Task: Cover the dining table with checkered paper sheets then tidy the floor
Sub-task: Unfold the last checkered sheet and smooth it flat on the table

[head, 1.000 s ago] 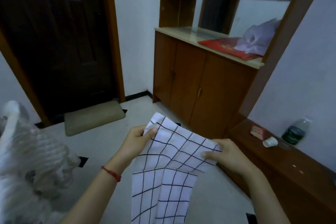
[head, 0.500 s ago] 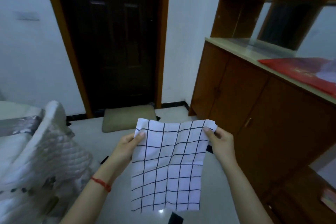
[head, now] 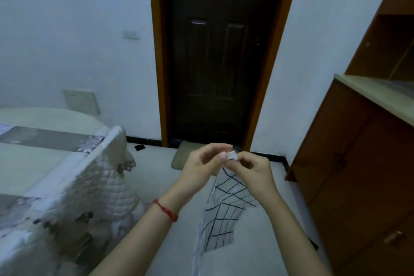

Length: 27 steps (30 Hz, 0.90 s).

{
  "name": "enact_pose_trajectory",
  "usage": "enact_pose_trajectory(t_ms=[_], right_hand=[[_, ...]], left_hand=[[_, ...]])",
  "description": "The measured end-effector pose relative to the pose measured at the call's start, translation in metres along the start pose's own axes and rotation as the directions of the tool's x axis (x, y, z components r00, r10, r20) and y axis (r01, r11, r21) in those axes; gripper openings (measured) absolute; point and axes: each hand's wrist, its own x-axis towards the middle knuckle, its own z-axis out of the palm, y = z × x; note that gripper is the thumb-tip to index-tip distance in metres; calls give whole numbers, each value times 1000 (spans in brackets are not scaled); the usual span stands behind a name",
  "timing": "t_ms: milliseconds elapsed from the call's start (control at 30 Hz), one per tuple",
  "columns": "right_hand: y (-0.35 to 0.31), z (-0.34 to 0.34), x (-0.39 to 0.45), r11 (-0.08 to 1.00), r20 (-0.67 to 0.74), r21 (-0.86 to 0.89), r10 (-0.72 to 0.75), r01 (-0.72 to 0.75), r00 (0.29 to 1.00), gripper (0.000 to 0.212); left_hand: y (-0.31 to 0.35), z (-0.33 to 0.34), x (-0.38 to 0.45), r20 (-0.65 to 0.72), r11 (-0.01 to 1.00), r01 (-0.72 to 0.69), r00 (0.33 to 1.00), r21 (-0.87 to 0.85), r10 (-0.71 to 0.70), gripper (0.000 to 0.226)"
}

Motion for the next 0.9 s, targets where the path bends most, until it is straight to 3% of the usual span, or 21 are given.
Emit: enact_pose_trajectory(t_ms=[33,200,300,467,767,900], right_hand=[[0,0,6,1000,23,4,-10,10,1000,9],[7,0,31,999,117,-25,-43,46,992,30],[10,7,46,996,188,-28,-73,79,979,21],[19,31,74,995,243,6,-101,103,965,13],[27,100,131,983,277,91,-180,161,944,13],[27,139,166,983,269,121,-168,140,948,15]], left_hand=[[0,2,4,-17,1000,-23,1000,0,23,22],[0,-5,13,-145,995,-81,985,63,90,13],[0,-15,17,-215,991,-81,971,107,103,6],[-9,-40,28,-401,998,-15,915,62,39,20],[-28,-112,53,-564,999,20,826,36,4,31],[-32,-157,70,-573,1000,1,820,-9,-6,33]])
